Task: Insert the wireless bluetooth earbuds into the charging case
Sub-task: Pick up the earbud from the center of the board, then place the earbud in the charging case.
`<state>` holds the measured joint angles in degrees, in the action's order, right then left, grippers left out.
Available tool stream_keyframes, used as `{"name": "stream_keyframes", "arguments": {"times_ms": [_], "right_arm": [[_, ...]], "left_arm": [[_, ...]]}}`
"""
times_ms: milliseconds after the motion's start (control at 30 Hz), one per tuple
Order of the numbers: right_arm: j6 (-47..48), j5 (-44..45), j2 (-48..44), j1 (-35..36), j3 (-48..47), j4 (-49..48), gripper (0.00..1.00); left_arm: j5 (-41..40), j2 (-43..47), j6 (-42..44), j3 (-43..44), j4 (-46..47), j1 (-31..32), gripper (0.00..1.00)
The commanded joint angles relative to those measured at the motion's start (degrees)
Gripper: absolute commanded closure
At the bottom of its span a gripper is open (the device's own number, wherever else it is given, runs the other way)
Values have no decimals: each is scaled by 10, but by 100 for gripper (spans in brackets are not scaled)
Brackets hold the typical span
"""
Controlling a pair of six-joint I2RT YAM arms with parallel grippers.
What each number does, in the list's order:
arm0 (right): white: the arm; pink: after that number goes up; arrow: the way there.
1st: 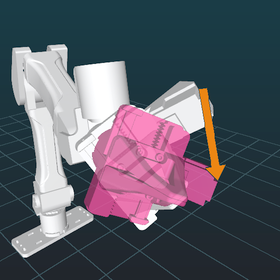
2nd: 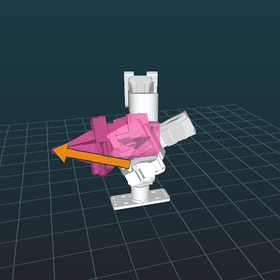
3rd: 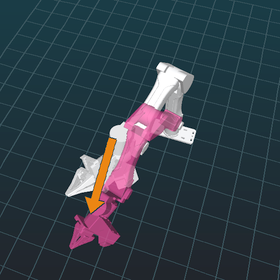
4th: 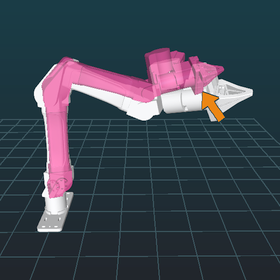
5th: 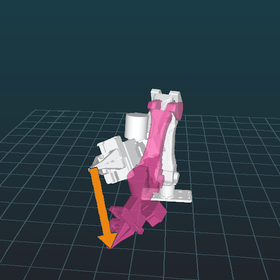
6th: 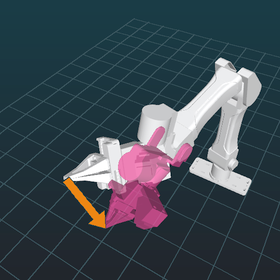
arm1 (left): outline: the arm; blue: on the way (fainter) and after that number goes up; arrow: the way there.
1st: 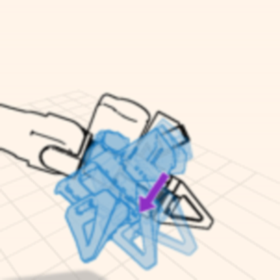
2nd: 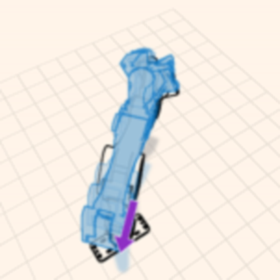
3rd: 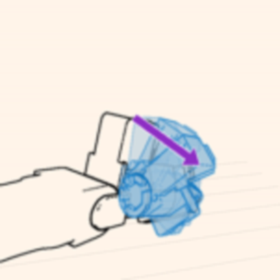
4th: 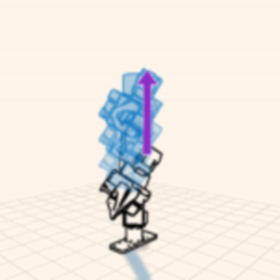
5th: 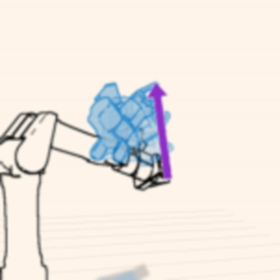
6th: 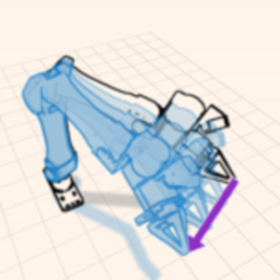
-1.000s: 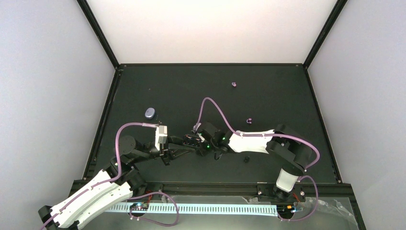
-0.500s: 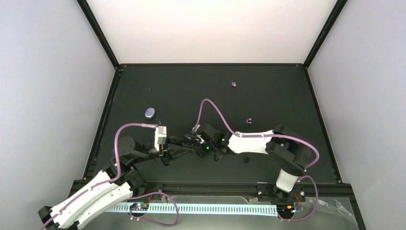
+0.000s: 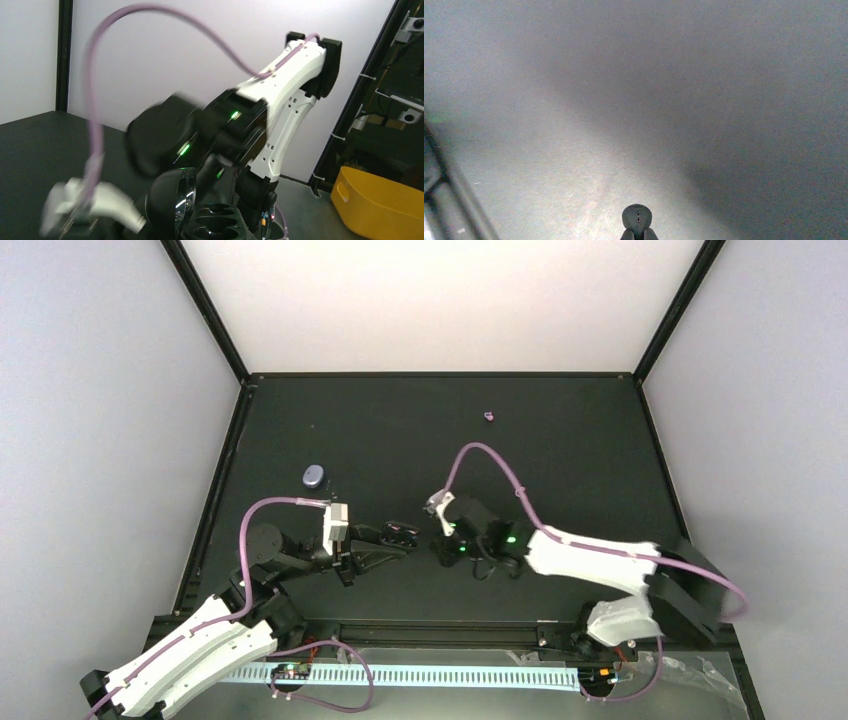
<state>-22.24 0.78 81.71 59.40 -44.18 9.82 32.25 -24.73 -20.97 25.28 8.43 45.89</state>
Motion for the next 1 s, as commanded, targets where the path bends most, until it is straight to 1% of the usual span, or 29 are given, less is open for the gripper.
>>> {"name": "stream_keyframes", "arguments": {"times_ms": [0, 67, 167, 233, 300, 467, 567, 733, 967], "right_arm": [[47, 30, -177, -1, 16, 84, 99], [70, 19, -253, -1, 7, 142, 99], [105, -7, -347, -1, -29, 229, 99], [128, -27, -392, -1, -62, 276, 99], [148, -38, -417, -1, -102, 319, 99], [210, -65, -407, 0, -201, 416, 99], [237, -81, -392, 1, -246, 441, 99], [261, -118, -364, 4, -296, 445, 99], [263, -129, -325, 56, -297, 406, 99]], "left_arm": [[10, -3, 13, 4, 15, 1, 98], [17, -13, 12, 5, 33, 2, 98], [36, -38, 3, 1, 82, 2, 98], [52, -58, -1, -1, 114, 5, 99], [66, -79, -1, 2, 138, 8, 98], [100, -122, 22, 25, 152, 15, 98], [109, -142, 28, 35, 158, 20, 98], [118, -171, 44, 50, 153, 36, 99], [129, -192, 50, 59, 153, 50, 98]]}}
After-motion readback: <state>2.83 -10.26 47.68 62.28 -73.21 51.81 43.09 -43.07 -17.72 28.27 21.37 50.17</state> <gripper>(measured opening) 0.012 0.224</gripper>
